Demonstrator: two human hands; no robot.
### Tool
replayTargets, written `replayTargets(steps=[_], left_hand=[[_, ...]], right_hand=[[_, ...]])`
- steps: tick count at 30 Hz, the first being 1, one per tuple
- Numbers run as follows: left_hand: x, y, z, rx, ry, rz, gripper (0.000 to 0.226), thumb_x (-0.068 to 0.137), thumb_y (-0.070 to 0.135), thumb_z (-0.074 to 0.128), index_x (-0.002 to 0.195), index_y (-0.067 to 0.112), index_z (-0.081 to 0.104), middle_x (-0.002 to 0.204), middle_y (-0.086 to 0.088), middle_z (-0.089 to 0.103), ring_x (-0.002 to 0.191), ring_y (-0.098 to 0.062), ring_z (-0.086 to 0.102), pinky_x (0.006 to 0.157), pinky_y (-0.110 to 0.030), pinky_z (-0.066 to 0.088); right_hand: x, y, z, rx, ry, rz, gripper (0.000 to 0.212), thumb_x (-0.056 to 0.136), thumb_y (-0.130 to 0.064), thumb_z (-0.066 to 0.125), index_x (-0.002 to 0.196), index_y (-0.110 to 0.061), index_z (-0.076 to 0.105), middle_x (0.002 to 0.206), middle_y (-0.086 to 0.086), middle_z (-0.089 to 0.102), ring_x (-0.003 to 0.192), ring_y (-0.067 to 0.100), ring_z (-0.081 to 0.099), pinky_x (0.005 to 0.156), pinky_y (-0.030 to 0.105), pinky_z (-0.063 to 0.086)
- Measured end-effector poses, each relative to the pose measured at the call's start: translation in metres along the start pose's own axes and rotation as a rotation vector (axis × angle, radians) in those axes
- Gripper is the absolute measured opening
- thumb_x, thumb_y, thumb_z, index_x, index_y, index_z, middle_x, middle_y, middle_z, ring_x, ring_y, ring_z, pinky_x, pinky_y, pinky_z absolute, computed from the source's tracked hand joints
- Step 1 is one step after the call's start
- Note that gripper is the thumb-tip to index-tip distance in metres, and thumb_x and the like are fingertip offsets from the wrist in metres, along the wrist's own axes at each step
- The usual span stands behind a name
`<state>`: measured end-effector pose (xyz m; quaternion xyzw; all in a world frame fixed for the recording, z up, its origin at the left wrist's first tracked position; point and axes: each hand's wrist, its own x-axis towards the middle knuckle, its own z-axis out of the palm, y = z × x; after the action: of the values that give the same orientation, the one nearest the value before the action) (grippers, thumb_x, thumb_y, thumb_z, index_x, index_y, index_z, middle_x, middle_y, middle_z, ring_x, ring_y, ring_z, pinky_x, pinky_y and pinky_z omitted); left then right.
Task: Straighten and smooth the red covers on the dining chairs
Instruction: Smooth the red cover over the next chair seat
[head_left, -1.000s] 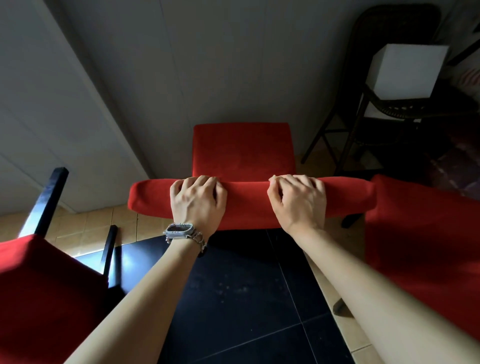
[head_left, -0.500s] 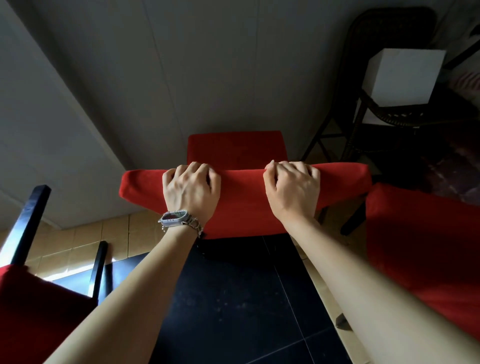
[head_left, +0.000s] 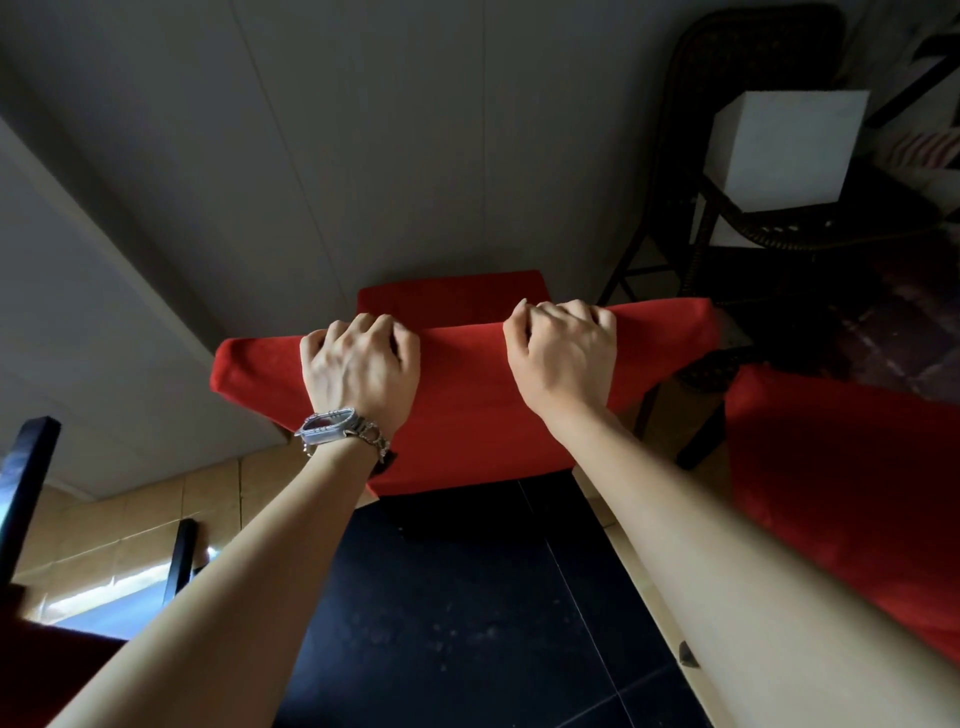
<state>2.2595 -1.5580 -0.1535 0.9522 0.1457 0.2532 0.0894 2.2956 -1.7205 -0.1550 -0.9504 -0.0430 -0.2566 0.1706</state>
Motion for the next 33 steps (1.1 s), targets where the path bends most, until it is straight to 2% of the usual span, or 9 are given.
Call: replayTargets(steps=[10,15,20,22,24,26,28,31,33], left_hand=[[0.016,0.001,0.007,0.013,-0.023,0.0,0.049,0.088,0.036,0.021,0.072,0.015,0.062,0.081,-0.005,0.066,0.084,-0.03,0.058,0.087,-0.039,0.033],[0.016,0.003,0.005,0.04,-0.009,0.003,0.048,0.089,0.035,0.022,0.076,0.016,0.064,0.084,-0.003,0.067,0.085,-0.029,0.058,0.086,-0.038,0.031],[0.014,0.003,0.006,0.084,-0.002,-0.069,0.047,0.09,0.035,0.023,0.08,0.017,0.066,0.088,-0.003,0.065,0.09,-0.028,0.054,0.087,-0.037,0.029],[0.009,0.007,0.008,0.055,0.026,-0.139,0.045,0.091,0.033,0.025,0.086,0.016,0.066,0.095,-0.004,0.064,0.096,-0.027,0.053,0.095,-0.036,0.028],[-0.005,0.011,0.011,-0.012,0.053,-0.18,0.049,0.092,0.034,0.021,0.102,0.016,0.065,0.108,-0.005,0.062,0.11,-0.025,0.051,0.107,-0.036,0.021],[-0.024,0.013,0.012,-0.064,0.065,-0.173,0.054,0.095,0.036,0.019,0.127,0.013,0.056,0.133,-0.005,0.054,0.132,-0.023,0.04,0.116,-0.036,0.01],[-0.046,0.014,0.011,-0.099,0.034,-0.152,0.059,0.096,0.038,0.021,0.145,0.008,0.035,0.153,-0.007,0.033,0.145,-0.023,0.021,0.118,-0.037,0.001],[-0.087,0.01,0.009,-0.229,-0.056,-0.079,0.065,0.096,0.039,0.025,0.151,0.007,0.009,0.158,-0.005,0.004,0.146,-0.015,0.002,0.117,-0.035,-0.002],[-0.119,-0.004,0.005,-0.288,-0.137,-0.075,0.066,0.097,0.04,0.026,0.15,0.012,-0.003,0.157,0.0,-0.006,0.145,-0.007,-0.003,0.117,-0.027,-0.007]], right_hand=[[0.015,-0.003,0.01,-0.028,0.101,-0.02,0.037,0.091,-0.023,0.046,0.062,-0.012,0.067,0.065,0.001,0.068,0.071,0.026,0.061,0.078,0.036,0.04],[0.017,-0.001,0.01,-0.015,0.103,-0.063,0.034,0.089,-0.023,0.049,0.061,-0.012,0.067,0.065,0.0,0.067,0.07,0.026,0.061,0.077,0.036,0.041],[0.014,0.005,0.011,-0.046,0.038,-0.183,0.035,0.091,-0.027,0.041,0.078,-0.014,0.072,0.078,0.0,0.069,0.077,0.026,0.061,0.079,0.037,0.038],[0.012,0.011,0.011,-0.023,0.036,-0.26,0.035,0.093,-0.028,0.04,0.085,-0.017,0.071,0.086,0.0,0.069,0.08,0.026,0.061,0.079,0.037,0.038],[0.007,0.015,0.01,0.028,0.055,-0.31,0.034,0.095,-0.028,0.039,0.096,-0.018,0.072,0.097,0.0,0.07,0.086,0.025,0.062,0.081,0.038,0.039],[-0.003,0.014,0.01,0.087,0.072,-0.309,0.034,0.097,-0.028,0.04,0.11,-0.018,0.069,0.111,0.001,0.068,0.1,0.025,0.062,0.094,0.042,0.037],[-0.024,0.01,0.013,0.124,0.075,-0.3,0.037,0.097,-0.028,0.043,0.127,-0.017,0.061,0.127,0.004,0.06,0.121,0.027,0.054,0.109,0.049,0.025],[-0.068,0.0,0.017,0.231,-0.022,-0.36,0.05,0.095,-0.029,0.043,0.144,-0.018,0.041,0.148,0.008,0.039,0.14,0.03,0.03,0.113,0.057,0.008],[-0.101,-0.011,0.02,0.316,-0.17,-0.457,0.056,0.092,-0.024,0.044,0.147,-0.021,0.033,0.152,0.007,0.028,0.143,0.028,0.022,0.111,0.061,0.008]])
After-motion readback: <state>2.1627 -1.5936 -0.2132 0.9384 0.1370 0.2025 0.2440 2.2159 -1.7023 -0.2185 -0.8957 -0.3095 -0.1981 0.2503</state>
